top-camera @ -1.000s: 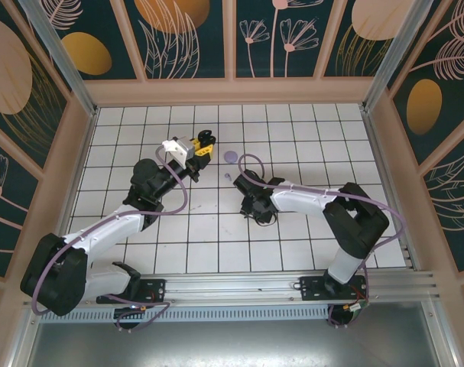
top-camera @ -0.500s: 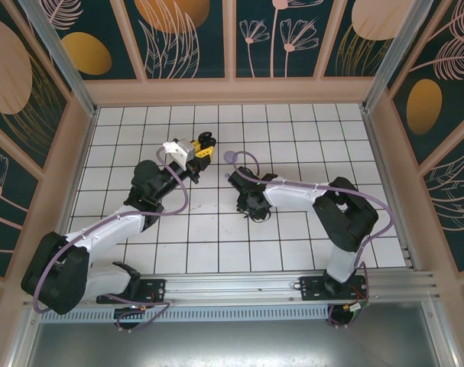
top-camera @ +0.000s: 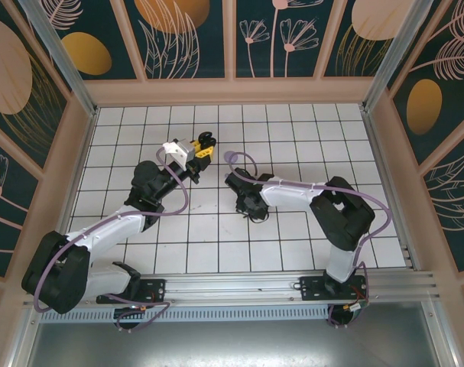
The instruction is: Insert wireless bluetooth earbuds into charging case
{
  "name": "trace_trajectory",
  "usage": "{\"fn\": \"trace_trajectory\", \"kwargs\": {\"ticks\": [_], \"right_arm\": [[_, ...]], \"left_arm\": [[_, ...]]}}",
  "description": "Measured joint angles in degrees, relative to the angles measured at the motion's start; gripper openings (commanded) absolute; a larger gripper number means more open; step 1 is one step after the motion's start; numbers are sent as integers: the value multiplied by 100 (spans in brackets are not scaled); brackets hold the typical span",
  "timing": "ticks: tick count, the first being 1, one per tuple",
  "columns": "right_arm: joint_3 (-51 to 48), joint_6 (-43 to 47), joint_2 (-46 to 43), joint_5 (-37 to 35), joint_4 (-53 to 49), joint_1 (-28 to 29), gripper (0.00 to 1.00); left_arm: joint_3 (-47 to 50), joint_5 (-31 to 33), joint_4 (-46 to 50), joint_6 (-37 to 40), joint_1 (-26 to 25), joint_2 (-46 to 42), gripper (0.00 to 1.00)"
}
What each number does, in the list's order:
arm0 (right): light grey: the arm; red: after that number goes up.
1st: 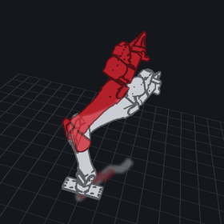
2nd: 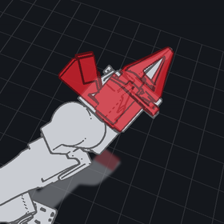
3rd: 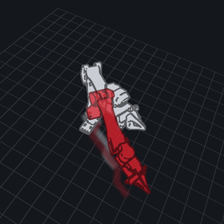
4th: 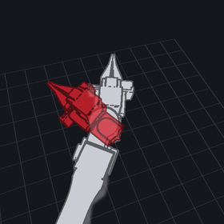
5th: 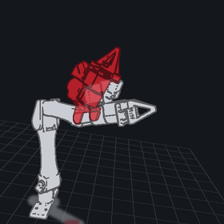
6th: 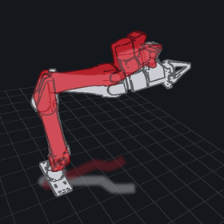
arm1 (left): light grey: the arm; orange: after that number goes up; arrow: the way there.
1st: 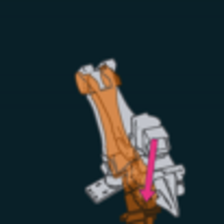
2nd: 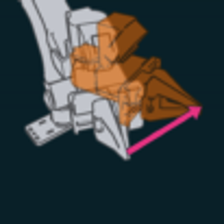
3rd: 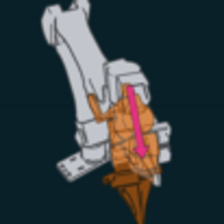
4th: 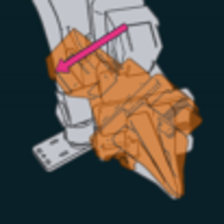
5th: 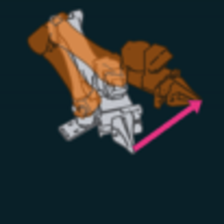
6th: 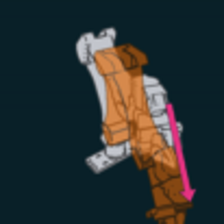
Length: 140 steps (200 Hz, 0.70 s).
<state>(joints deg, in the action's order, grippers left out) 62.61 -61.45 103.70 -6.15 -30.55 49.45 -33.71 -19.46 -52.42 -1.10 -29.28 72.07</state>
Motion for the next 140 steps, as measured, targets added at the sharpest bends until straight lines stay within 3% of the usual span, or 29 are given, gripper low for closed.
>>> {"fn": "trace_trajectory", "kwargs": {"ticks": [83, 140], "right_arm": [[37, 142, -76, -269, 76, 92, 13], [400, 940, -1235, -1036, 98, 87, 13]], "left_arm": [[0, -17, -4, 0, 0, 0, 0], [2, -179, 59, 74, 0, -37, 0]]}}
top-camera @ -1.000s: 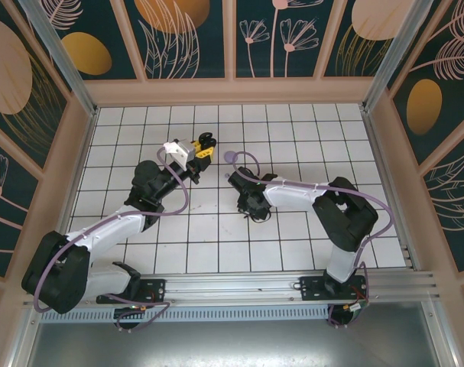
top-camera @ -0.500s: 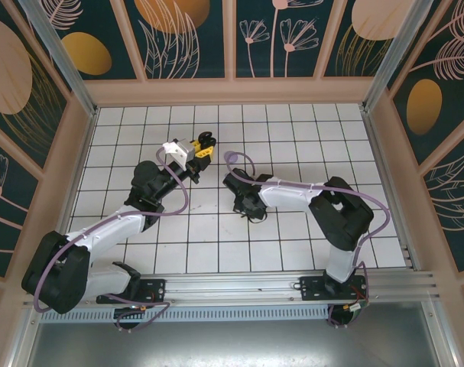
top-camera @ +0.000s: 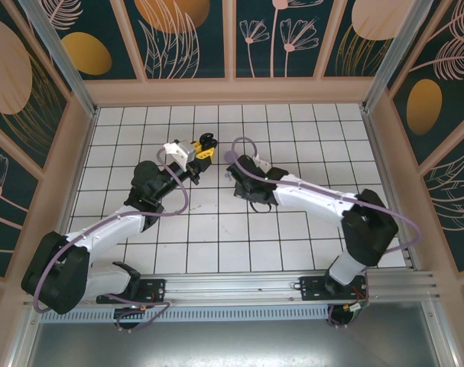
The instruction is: Insert wireless bluetooth earbuds into charging case
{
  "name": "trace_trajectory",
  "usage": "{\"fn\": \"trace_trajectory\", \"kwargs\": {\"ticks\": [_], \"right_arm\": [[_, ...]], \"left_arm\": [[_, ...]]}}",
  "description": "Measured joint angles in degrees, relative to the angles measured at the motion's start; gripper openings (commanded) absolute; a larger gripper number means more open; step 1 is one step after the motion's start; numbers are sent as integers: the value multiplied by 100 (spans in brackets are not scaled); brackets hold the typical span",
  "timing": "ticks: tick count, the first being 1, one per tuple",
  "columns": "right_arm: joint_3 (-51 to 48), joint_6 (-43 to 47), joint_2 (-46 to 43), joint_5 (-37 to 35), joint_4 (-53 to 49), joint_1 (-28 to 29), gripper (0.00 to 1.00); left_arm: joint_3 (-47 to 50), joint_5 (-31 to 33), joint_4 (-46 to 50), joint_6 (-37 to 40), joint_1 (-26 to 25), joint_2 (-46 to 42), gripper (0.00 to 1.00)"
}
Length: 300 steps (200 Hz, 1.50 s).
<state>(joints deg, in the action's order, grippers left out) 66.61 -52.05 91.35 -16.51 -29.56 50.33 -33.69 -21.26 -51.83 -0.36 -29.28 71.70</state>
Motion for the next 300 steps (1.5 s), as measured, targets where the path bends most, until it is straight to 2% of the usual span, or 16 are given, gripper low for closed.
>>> {"fn": "trace_trajectory", "kwargs": {"ticks": [49, 97, 128, 181, 249, 300], "right_arm": [[1141, 1541, -748, -470, 365, -125, 14], [1851, 3080, -1082, -444, 905, -192, 14], [1801, 3860, -1193, -168, 1344, -195, 14], [1099, 4704, -1526, 332, 2107, -201, 13], [389, 5178, -2074, 658, 2776, -203, 12], [22, 5324, -2452, 807, 2994, -240, 12]], "left_arm": [[0, -343, 170, 164, 0, -39, 0], [-105, -920, 306, 254, 0, 208, 0], [-485, -1451, 396, 273, 0, 557, 0], [-1099, -2214, 422, 269, 0, 839, 0], [-1399, -2767, 680, 411, 0, 874, 0], [-1412, -2940, 756, 485, 2, 872, 0]]}}
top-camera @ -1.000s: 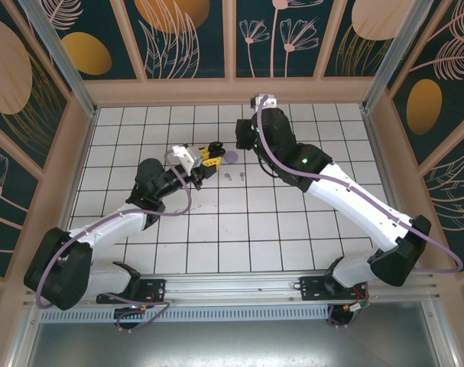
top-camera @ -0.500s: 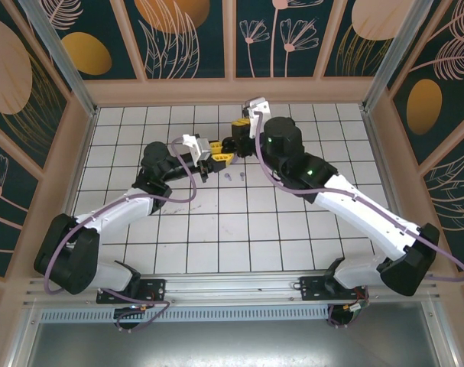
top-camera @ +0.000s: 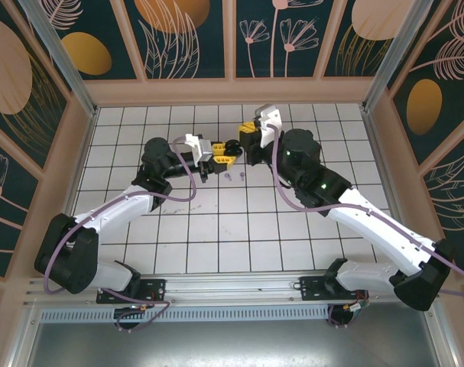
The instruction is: Insert wireless bluetooth earbuds into charging case
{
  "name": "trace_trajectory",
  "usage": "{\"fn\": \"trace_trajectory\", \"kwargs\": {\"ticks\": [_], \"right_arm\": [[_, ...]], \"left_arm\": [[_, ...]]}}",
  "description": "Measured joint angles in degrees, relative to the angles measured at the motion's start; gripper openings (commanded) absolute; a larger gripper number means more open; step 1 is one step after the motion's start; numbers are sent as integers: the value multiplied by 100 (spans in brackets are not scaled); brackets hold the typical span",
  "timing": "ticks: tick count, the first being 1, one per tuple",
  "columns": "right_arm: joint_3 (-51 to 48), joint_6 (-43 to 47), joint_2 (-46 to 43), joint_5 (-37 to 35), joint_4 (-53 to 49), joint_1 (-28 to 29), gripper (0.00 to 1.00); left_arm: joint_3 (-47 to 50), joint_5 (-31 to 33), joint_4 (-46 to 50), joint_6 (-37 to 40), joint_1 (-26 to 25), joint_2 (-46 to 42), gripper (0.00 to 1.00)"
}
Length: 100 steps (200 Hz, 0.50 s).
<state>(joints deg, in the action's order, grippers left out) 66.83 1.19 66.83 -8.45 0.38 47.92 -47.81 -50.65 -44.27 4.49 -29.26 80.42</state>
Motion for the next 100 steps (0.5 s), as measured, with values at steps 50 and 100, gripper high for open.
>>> {"fn": "trace_trajectory", "kwargs": {"ticks": [50, 100], "right_arm": [[-369, -28, -131, 151, 98, 0, 10], [-518, -175, -160, 291, 127, 0, 10]], "left_arm": [[-7, -39, 0, 0, 0, 0, 0], [-22, -33, 0, -2, 15, 0, 0]]}}
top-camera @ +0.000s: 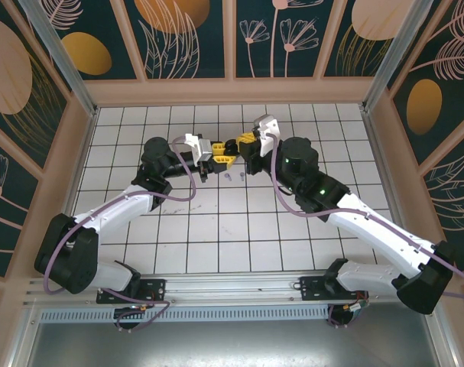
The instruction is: Insert wireless bluetooth earbuds into charging case
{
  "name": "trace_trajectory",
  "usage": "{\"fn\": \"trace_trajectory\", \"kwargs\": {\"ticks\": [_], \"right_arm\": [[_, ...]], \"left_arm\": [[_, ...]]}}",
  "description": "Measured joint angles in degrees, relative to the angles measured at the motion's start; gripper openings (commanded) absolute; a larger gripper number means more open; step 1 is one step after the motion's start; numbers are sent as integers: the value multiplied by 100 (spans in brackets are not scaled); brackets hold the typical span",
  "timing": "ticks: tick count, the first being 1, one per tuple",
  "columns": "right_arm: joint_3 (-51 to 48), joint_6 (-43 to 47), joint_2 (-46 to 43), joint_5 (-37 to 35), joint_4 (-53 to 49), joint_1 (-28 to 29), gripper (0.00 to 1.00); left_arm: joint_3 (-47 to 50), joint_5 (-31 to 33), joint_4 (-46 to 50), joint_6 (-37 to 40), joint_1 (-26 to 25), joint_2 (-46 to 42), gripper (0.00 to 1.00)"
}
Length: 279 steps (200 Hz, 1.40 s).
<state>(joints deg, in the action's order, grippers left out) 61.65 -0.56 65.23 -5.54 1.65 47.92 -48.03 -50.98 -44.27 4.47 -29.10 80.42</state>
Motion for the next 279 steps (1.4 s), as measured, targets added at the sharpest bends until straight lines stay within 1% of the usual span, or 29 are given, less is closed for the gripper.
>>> {"fn": "trace_trajectory", "kwargs": {"ticks": [143, 220, 248, 279], "right_arm": [[-195, -280, -33, 201, 149, 0, 10], [-229, -251, -15, 197, 208, 4, 10], [-229, -83, 35, 24, 254, 92, 8], [-229, 177, 59, -321, 302, 282, 8]], "left_arm": [[-42, 2, -7, -87, 11, 0, 0], [-42, 0, -7, -227, 13, 0, 0], [-42, -2, -4, -284, 35, 0, 0], [-42, -7, -4, -328, 39, 0, 0]]}}
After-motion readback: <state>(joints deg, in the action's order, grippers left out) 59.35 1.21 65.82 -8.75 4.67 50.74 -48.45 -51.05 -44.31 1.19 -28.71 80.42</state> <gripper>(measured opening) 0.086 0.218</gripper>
